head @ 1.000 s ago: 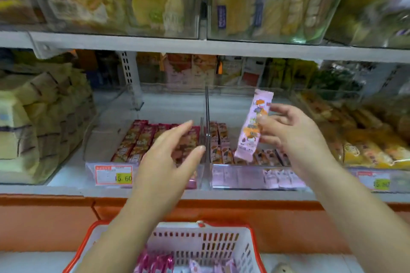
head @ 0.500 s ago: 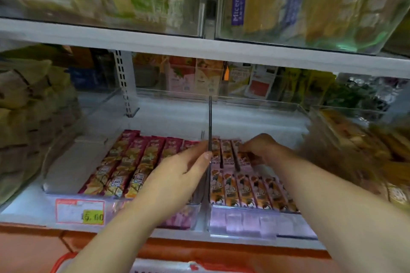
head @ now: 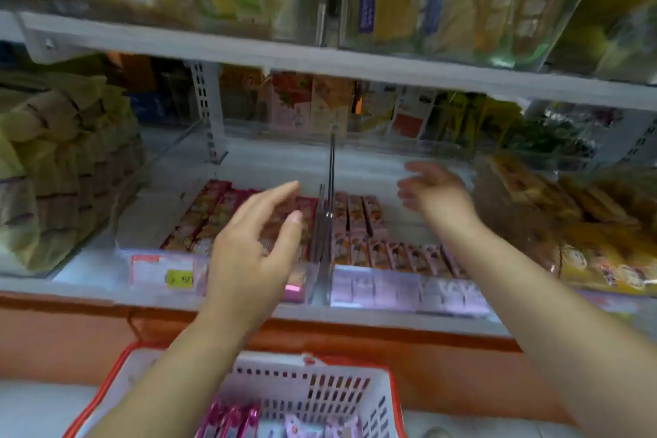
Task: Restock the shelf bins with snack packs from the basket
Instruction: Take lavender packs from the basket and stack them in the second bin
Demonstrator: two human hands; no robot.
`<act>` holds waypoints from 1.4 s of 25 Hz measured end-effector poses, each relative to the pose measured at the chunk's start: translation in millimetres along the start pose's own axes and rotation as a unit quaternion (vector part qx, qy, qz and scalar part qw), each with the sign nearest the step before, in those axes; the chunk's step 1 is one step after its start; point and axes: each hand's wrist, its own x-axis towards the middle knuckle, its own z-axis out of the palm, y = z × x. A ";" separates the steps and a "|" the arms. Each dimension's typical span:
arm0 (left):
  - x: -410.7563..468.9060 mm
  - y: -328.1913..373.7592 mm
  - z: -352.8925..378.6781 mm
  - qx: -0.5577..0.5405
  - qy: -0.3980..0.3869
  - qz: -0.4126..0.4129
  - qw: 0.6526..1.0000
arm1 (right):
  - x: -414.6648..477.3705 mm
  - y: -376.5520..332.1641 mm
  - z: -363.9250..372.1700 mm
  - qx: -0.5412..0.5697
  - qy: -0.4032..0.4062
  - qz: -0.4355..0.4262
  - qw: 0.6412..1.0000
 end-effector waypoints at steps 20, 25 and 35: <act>-275.4 -144.9 -16.7 0.028 -0.287 -0.514 0.808 | -259.3 252.1 161.9 -0.274 -0.355 0.215 0.868; -264.2 -141.3 -9.4 -0.009 -0.286 -0.520 0.805 | -257.4 227.7 138.9 -0.057 -0.275 0.348 0.894; -214.5 -113.8 3.4 -0.272 -0.196 -0.549 0.765 | -282.2 175.5 71.6 0.211 -0.332 0.351 0.850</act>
